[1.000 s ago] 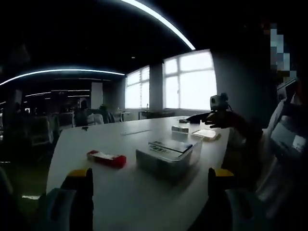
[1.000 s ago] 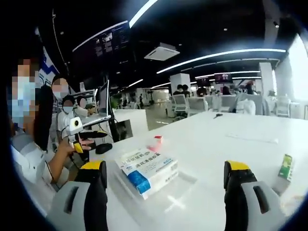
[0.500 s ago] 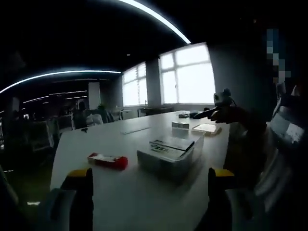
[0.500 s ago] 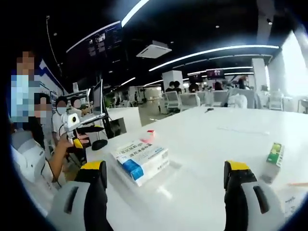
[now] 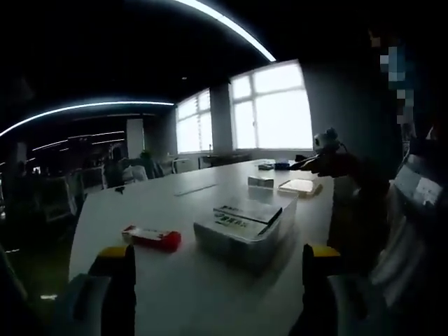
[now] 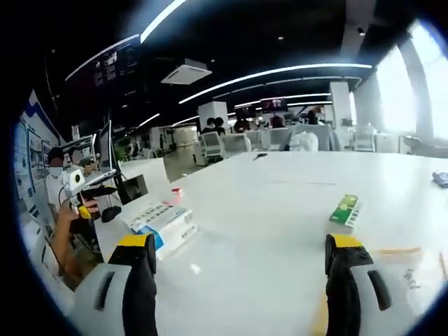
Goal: Arrange the small medicine boxes into an aligned row inside the storage area until every box is upright, visible, and separated from the surrounding clutter.
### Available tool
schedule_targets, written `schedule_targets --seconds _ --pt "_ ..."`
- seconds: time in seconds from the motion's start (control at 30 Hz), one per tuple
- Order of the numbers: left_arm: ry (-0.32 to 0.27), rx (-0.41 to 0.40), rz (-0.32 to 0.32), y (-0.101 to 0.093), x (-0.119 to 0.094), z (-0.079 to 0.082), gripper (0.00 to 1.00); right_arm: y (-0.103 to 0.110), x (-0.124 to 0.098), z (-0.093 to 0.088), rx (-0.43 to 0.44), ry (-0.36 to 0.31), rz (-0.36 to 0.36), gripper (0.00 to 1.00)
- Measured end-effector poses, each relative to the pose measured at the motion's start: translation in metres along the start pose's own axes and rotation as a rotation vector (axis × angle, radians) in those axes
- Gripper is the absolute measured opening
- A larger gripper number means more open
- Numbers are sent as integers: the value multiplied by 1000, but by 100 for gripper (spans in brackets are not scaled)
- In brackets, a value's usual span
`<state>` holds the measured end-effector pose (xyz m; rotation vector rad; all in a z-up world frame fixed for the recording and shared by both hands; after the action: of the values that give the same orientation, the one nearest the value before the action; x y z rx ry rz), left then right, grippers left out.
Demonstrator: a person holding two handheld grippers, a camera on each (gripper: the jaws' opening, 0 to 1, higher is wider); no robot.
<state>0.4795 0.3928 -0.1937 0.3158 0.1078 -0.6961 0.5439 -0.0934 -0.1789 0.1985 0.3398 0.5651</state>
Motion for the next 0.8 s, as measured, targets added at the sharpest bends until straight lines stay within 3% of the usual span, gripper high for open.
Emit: schedule_targets --seconds 0.23,0.33,0.43,0.8 --pt "4 -5 18 1 -3 1 99 -20 5 2 24 -44 -125 99" --pt "2 -8 14 0 -1 1 99 -31 10 -2 -18 -13 -202 99" --pt "8 2 10 -1 0 2 99 -47 18 1 -21 -34 -278 99" --pt "26 1 24 -3 -7 0 99 -91 44 1 4 -40 -429 97"
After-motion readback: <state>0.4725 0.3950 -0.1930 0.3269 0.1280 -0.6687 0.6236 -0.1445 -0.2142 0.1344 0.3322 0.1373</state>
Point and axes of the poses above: the point that each gripper's makers call its tool centre point, and the gripper's own axes: x roughly forward along the fingers, y roughly to its left, z roughly out of its top, the point moved 8 cm from there along -x, roughly backward along the fingers, and after that the axes turned 10 degrees about x, right-handed, at the moved point
